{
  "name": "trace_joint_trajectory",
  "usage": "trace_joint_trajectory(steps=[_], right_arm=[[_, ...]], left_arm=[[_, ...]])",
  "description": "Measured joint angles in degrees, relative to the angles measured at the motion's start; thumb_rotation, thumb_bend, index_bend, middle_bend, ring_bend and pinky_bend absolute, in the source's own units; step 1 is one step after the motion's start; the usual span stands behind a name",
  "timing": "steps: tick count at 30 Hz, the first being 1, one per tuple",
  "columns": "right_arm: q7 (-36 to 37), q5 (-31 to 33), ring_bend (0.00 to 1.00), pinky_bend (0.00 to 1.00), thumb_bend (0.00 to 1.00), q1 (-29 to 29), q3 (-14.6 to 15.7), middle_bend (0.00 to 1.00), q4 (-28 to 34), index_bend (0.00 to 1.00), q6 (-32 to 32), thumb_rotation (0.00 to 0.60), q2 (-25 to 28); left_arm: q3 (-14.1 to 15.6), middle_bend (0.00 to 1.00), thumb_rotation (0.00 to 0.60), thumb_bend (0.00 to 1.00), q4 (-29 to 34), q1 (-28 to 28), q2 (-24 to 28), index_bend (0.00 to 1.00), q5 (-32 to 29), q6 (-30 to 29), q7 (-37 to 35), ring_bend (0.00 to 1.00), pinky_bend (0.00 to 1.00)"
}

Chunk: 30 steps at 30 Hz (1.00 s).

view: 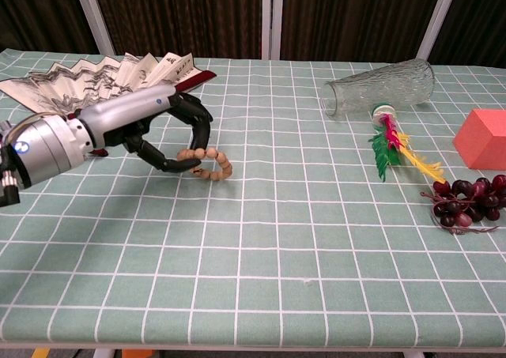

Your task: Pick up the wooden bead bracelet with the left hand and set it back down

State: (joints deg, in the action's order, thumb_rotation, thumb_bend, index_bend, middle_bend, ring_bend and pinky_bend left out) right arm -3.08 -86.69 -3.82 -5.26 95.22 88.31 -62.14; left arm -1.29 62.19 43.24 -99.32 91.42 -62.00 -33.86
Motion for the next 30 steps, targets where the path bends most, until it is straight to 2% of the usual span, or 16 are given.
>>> trace_joint_trajectory(steps=[5, 11, 13, 16, 19, 21, 23, 27, 30], right_arm=[[0.7, -0.4, 0.00, 0.00, 0.10, 0.2, 0.0, 0.12, -0.1, 0.00, 0.6, 0.600, 0.0], [1.4, -0.9, 0.00, 0.00, 0.10, 0.5, 0.0, 0.12, -0.2, 0.00, 1.4, 0.600, 0.2], [1.6, -1.1, 0.00, 0.00, 0.10, 0.6, 0.0, 0.12, -0.1, 0.00, 1.6, 0.600, 0.3], [1.9, -1.2, 0.00, 0.00, 0.10, 0.6, -0.1, 0.12, -0.2, 0.00, 1.6, 0.600, 0.3], [2.2, -1.4, 0.00, 0.00, 0.10, 0.6, 0.0, 0.12, -0.1, 0.00, 1.6, 0.600, 0.3], [2.5, -1.4, 0.00, 0.00, 0.10, 0.6, 0.0, 0.12, -0.2, 0.00, 1.7, 0.600, 0.3], [2.7, -1.4, 0.00, 0.00, 0.10, 0.7, -0.1, 0.12, -0.2, 0.00, 1.8, 0.600, 0.4], [2.9, -1.5, 0.00, 0.00, 0.10, 0.8, -0.1, 0.13, -0.2, 0.00, 2.0, 0.600, 0.4], [3.3, -1.5, 0.00, 0.00, 0.10, 0.8, -0.3, 0.13, -0.1, 0.00, 2.2, 0.600, 0.7]], left_arm=[[-1.3, 0.56, 0.600, 0.37, 7.0, -0.3, 3.8, 0.59, -3.2, 2.9, -18.3, 0.18, 0.02], [-2.4, 0.56, 0.599, 0.39, 15.5, 0.1, 9.4, 0.58, -5.8, 9.1, -41.9, 0.18, 0.04], [-2.6, 0.56, 0.578, 0.40, 18.0, 0.4, 11.3, 0.58, -6.1, 11.4, -49.5, 0.18, 0.04], [-2.9, 0.55, 0.482, 0.40, 20.8, 0.9, 13.6, 0.57, -5.9, 13.8, -59.3, 0.18, 0.05], [-3.1, 0.54, 0.311, 0.40, 22.6, 1.3, 15.1, 0.56, -5.1, 15.0, -67.7, 0.18, 0.05], [-3.1, 0.54, 0.215, 0.39, 23.0, 1.6, 15.8, 0.56, -3.9, 15.2, -72.3, 0.18, 0.05], [-3.0, 0.54, 0.185, 0.38, 23.0, 1.8, 16.0, 0.56, -2.5, 14.9, -74.6, 0.18, 0.05], [-2.9, 0.55, 0.194, 0.37, 22.0, 1.9, 15.6, 0.56, -1.7, 13.7, -73.6, 0.18, 0.05], [-3.1, 0.57, 0.237, 0.37, 21.4, 1.7, 15.0, 0.56, -2.5, 13.0, -69.0, 0.19, 0.05]])
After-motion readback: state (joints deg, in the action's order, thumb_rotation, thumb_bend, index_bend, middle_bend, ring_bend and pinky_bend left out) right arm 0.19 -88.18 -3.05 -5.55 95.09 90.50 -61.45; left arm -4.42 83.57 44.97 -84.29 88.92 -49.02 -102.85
